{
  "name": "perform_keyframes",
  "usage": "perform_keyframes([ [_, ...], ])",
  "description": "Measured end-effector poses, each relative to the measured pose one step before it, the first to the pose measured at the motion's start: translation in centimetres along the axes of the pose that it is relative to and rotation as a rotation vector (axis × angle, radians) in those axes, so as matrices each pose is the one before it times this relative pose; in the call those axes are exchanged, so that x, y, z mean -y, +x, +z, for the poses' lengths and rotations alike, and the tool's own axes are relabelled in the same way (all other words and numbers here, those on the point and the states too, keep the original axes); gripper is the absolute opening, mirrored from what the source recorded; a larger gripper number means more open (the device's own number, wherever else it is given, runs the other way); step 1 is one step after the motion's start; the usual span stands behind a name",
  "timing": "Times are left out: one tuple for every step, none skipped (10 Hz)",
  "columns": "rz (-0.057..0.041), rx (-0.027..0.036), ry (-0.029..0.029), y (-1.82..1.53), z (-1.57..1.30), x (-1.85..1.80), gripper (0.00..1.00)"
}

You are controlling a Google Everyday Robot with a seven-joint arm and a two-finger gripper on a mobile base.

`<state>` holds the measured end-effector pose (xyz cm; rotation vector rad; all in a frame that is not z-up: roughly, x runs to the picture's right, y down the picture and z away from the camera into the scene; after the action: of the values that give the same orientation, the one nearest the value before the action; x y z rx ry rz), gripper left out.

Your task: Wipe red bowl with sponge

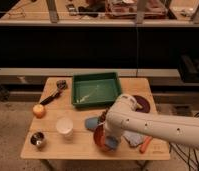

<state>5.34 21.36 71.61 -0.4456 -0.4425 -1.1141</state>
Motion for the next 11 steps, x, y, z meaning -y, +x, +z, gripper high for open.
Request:
perform_keyframes([
  [-0.00934, -0.0076, 0.00974, 0.374, 0.248, 0.716, 0.0],
  [-0.01213, 0.00125, 0.01789, 0.05, 0.635, 1.423, 0.0],
  [-0.01532, -0.00076, 0.01047, 0.061, 0.625, 1.234, 0.0],
  [-0.01519, 0.00011, 0.00813, -0.005, 0.437, 1.087, 0.0],
  [-0.01808, 0.00191, 0.00668, -0.077, 0.422, 1.085, 0.0],
  [-0.01989, -0.00017, 0.00884, -0.16, 0.235, 1.083, 0.0],
  [-0.01327, -0.00311, 0.00607, -0.114, -0.157, 0.574, 0.0],
  [-0.01308, -0.00622, 0.00222, -0.136, -0.504, 0.274, 0.0],
  [-0.00764, -0.00603, -0.00097, -0.332, -0.894, 0.142, 0.0],
  [-0.00646, -0.00703, -0.00339, -0.62, -1.101, -0.124, 0.0],
  [-0.00143, 0.00129, -0.00468, -0.725, -0.716, -0.259, 0.0],
])
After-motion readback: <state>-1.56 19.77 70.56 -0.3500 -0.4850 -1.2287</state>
